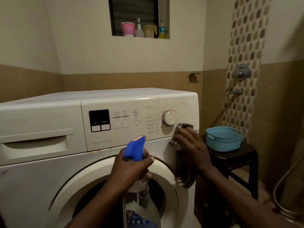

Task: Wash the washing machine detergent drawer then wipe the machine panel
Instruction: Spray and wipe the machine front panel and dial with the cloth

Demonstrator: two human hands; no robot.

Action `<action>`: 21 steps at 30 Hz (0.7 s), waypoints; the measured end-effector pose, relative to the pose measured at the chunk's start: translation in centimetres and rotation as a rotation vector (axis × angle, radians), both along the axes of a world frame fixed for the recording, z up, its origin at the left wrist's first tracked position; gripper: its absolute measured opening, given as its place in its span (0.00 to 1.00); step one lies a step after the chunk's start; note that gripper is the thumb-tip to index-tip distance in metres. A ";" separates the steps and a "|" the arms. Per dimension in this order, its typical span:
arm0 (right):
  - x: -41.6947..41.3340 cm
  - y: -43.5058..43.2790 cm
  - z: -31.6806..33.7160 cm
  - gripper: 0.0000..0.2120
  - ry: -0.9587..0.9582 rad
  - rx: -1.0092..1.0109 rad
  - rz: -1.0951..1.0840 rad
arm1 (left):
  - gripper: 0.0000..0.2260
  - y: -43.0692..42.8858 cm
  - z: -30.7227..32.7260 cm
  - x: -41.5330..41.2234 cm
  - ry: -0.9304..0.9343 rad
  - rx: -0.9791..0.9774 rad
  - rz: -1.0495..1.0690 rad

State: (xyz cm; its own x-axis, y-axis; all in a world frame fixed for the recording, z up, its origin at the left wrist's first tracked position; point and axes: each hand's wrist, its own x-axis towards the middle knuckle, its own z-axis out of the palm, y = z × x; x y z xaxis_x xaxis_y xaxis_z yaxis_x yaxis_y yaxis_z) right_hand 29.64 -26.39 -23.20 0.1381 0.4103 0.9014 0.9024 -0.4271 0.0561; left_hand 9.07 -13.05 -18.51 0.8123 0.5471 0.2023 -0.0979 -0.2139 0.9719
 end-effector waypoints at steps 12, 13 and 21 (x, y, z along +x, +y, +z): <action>-0.9 1.7 1.5 0.25 0.446 0.390 0.127 | 0.07 -1.6 -0.8 4.0 0.009 -0.010 -0.096; 0.0 1.2 2.2 0.25 0.451 0.402 0.101 | 0.06 -2.0 -0.6 4.4 0.013 -0.022 -0.117; 5.9 -2.8 12.7 0.21 0.376 0.351 0.024 | 0.07 -6.3 2.0 8.7 0.036 -0.073 -0.230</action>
State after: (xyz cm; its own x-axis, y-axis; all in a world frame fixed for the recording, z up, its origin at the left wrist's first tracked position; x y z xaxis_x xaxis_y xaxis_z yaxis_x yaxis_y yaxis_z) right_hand 35.54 -29.20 -10.53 0.4737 0.0989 0.8751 0.8422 -0.3414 -0.4173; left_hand 17.76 -19.35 -16.56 0.9232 0.3589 0.1378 -0.1011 -0.1192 0.9877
